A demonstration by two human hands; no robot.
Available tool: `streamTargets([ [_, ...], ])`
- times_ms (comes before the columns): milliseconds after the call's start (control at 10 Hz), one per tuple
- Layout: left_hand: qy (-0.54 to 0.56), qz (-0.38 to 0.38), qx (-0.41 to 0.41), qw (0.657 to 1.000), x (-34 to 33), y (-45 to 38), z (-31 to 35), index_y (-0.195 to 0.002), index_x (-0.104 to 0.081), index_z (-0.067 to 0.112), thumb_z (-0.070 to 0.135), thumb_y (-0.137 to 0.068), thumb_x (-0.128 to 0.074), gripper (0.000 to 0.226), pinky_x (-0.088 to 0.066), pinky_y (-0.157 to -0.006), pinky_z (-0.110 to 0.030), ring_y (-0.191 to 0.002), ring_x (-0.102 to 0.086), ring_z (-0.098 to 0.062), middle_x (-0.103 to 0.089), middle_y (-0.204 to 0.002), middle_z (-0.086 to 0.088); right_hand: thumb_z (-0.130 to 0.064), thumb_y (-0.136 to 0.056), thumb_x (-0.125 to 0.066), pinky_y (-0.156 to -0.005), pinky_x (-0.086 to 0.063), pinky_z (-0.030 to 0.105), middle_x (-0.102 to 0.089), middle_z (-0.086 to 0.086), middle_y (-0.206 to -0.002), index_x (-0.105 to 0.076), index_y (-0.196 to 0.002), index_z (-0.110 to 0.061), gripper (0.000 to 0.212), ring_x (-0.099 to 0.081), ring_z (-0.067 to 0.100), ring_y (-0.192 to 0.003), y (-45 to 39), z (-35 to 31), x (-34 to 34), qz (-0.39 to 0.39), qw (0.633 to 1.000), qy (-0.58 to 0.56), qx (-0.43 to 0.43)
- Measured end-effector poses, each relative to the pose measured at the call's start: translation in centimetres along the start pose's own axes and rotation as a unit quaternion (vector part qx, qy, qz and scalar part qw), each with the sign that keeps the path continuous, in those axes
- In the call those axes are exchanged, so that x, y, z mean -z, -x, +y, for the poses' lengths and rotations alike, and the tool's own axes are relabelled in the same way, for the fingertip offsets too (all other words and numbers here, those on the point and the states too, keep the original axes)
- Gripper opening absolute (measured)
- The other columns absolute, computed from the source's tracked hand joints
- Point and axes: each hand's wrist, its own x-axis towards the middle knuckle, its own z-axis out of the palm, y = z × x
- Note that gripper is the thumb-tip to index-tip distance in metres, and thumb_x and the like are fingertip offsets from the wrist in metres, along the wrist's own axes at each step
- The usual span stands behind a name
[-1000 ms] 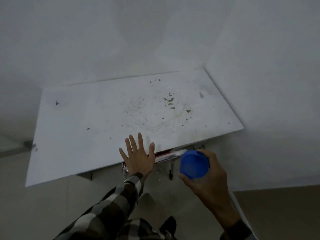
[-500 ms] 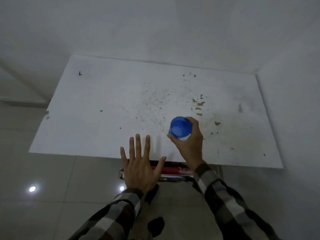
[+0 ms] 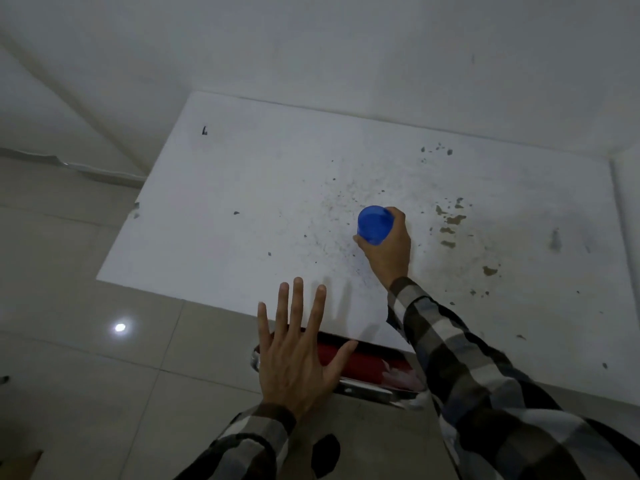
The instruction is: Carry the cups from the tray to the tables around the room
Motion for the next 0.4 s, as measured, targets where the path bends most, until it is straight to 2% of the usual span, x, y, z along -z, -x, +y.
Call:
streamTargets([
  [200,-0.007,-0.003,0.0,1.0,0.2,-0.2,0.1,-0.172,-0.019,0.028,0.084,-0.092,-0.046,0.102,-0.002,-0.131,-0.064,-0.168,-0.008,-0.032,-0.008,-0.182,-0.008,-0.019,-0.069,-0.094,-0.108,-0.051,0.044,-0.052,0.003,-0.144,-0.042,-0.145,-0.02,0.092,-0.053,0.023,-0.129,-0.5,-0.2,-0.7,-0.01,1.0,-0.018,-0.021],
  [300,-0.007,0.002,0.003,1.0,0.0,-0.1,-0.2,-0.172,-0.018,0.028,0.085,-0.091,-0.046,0.103,-0.001,-0.132,-0.064,-0.168,-0.008,-0.031,-0.007,-0.182,-0.008,-0.028,-0.069,-0.095,-0.115,-0.043,0.04,-0.039,0.003,-0.157,-0.026,-0.156,-0.022,0.112,-0.043,0.024,-0.141,0.0,0.2,-0.6,-0.023,0.998,-0.031,-0.043],
  [400,-0.004,0.007,0.011,1.0,0.1,-0.4,-0.2,-0.173,-0.016,0.028,0.085,-0.091,-0.044,0.104,0.0,-0.132,-0.063,-0.168,-0.006,-0.031,-0.006,-0.182,-0.008,-0.029,-0.072,-0.093,-0.121,-0.034,0.043,-0.031,0.005,-0.163,-0.015,-0.161,-0.02,0.118,-0.035,0.024,-0.149,2.0,0.2,0.0,-0.012,0.995,-0.046,-0.09],
])
